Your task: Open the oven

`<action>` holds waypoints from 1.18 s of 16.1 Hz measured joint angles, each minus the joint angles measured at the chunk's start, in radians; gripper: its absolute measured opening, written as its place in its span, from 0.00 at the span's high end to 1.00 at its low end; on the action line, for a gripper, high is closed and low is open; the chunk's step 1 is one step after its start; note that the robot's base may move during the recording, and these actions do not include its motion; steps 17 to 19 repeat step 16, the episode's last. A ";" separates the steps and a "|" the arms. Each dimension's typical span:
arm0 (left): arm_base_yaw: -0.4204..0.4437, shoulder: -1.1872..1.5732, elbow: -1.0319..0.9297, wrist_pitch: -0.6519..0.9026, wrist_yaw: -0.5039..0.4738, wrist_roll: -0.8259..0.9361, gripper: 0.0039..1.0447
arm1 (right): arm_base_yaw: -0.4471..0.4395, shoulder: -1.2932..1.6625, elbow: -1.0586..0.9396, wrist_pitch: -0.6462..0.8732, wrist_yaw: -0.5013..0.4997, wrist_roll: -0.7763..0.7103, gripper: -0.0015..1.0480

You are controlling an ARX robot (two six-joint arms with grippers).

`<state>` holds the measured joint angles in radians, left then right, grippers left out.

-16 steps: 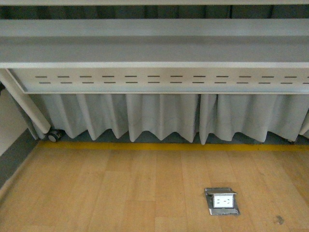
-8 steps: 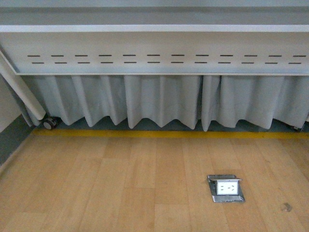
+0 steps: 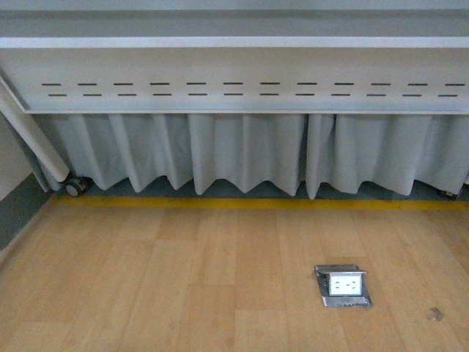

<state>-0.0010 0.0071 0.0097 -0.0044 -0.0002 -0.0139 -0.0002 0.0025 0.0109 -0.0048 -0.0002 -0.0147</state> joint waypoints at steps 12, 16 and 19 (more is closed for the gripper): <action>0.000 0.000 0.000 0.000 0.000 0.000 0.06 | 0.000 0.000 0.000 0.000 0.000 0.000 0.06; 0.000 0.000 0.000 0.000 0.000 0.000 0.06 | 0.000 0.000 0.000 0.000 0.000 0.000 0.06; 0.000 0.000 0.000 0.000 0.000 0.000 0.06 | 0.000 0.000 0.000 0.000 0.000 0.000 0.06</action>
